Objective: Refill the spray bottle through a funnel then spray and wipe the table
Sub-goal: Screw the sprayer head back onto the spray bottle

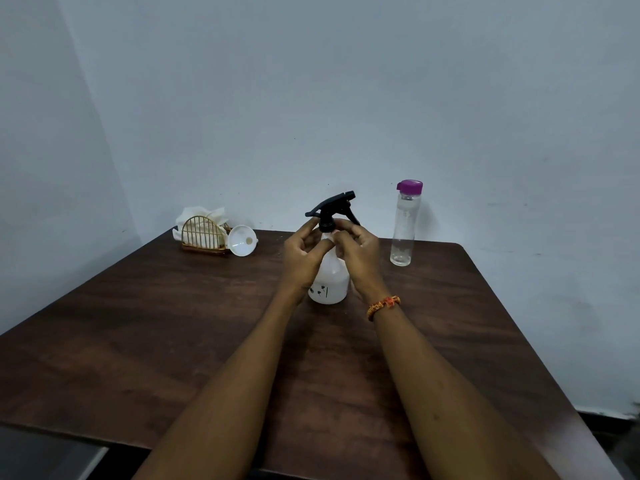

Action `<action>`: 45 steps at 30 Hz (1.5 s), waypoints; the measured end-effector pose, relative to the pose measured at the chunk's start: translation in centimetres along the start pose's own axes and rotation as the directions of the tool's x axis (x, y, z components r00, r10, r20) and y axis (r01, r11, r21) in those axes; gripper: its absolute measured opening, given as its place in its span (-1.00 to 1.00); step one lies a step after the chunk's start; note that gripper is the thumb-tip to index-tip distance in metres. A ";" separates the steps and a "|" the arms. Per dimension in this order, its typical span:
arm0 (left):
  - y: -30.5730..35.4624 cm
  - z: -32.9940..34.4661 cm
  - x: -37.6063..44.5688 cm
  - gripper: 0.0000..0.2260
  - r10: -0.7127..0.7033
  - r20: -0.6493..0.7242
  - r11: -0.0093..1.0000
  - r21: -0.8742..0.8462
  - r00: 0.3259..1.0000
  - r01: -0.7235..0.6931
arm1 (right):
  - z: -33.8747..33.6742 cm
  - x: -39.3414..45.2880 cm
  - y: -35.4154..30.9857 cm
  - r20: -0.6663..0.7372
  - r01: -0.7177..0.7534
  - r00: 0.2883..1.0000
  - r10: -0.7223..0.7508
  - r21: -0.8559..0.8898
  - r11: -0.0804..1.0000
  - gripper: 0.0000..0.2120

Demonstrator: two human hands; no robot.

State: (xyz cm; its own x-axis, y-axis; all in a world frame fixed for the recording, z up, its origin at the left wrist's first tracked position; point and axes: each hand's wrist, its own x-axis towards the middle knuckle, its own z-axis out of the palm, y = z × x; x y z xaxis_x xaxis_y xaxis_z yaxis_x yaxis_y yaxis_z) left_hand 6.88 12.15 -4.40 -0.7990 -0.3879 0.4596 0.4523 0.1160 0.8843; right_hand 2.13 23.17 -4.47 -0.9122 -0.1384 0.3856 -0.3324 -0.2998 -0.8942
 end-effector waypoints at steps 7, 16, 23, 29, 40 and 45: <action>0.2 0.5 -0.1 -0.83 0.038 -0.042 0.999 -0.021 0.998 -0.039 | -0.2 0.1 0.7 -0.010 0.018 1.000 -0.019 -0.078 0.997 -0.80; -1.2 -0.6 0.4 -0.75 0.051 0.080 0.990 0.131 0.996 -0.061 | -0.7 -0.8 3.3 0.095 0.289 0.957 -0.273 -0.336 0.897 -0.92; -1.4 -1.0 1.0 -0.74 -0.014 0.194 0.969 0.245 0.981 -0.035 | -1.4 -1.3 3.2 0.189 0.268 0.954 -0.231 -0.203 0.942 -0.87; -0.5 -0.3 0.7 -0.81 -0.110 0.183 0.990 0.108 0.977 0.091 | -1.3 -0.6 4.2 0.202 0.292 0.949 -0.241 -0.283 0.914 -0.86; -1.0 -0.7 1.3 -0.58 -0.105 0.070 0.986 -0.121 0.992 0.113 | -1.4 -0.7 4.1 0.229 0.278 0.946 -0.228 -0.219 0.935 -0.83; 0.3 -0.3 1.4 -0.42 -0.079 0.108 0.989 -0.113 0.991 0.091 | -1.3 -1.0 4.0 0.217 0.212 0.962 -0.165 -0.215 0.953 -0.77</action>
State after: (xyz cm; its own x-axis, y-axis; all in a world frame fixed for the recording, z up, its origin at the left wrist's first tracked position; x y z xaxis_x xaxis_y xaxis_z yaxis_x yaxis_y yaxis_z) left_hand 6.07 11.36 -3.54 -0.8701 -0.2951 0.3948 0.4198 -0.0240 0.9073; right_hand 1.43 23.37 -8.71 -0.7710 -0.2885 0.5677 -0.5617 -0.1121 -0.8197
